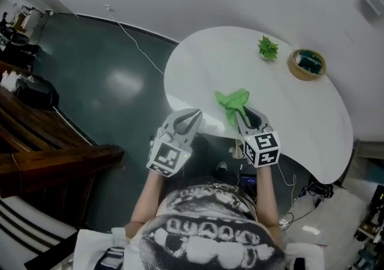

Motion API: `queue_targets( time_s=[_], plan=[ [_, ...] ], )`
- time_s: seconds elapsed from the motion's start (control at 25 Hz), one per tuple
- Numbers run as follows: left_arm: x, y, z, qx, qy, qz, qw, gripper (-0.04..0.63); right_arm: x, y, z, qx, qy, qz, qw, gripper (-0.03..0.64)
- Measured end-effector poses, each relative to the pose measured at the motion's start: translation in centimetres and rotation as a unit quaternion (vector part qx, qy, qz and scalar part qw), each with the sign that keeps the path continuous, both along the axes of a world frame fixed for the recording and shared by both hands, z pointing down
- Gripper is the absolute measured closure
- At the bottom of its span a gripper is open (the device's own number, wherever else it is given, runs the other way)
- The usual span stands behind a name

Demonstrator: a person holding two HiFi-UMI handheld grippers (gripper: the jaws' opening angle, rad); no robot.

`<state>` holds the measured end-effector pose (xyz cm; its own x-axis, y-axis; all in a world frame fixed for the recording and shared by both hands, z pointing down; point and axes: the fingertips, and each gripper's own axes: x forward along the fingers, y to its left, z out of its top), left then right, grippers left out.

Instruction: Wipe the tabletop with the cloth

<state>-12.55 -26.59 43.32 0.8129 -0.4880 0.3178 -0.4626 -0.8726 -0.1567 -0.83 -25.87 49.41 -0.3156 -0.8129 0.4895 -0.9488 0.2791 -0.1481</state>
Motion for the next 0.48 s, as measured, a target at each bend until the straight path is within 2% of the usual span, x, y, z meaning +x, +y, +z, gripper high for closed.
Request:
queue_targets(
  time_s=[0.24,0.48],
  plan=[
    [-2.7,-6.0,1.2,-0.006,-0.006,0.009,0.9999,0.586,-3.1,-8.1,1.3,-0.007,0.003,-0.012,1.000,0.538],
    [-4.7,-10.7,2.1,-0.008,-0.007,0.013,0.9999,0.586,-6.6,-17.2,3.8,-0.021,-0.025,-0.016,0.999,0.539]
  ],
)
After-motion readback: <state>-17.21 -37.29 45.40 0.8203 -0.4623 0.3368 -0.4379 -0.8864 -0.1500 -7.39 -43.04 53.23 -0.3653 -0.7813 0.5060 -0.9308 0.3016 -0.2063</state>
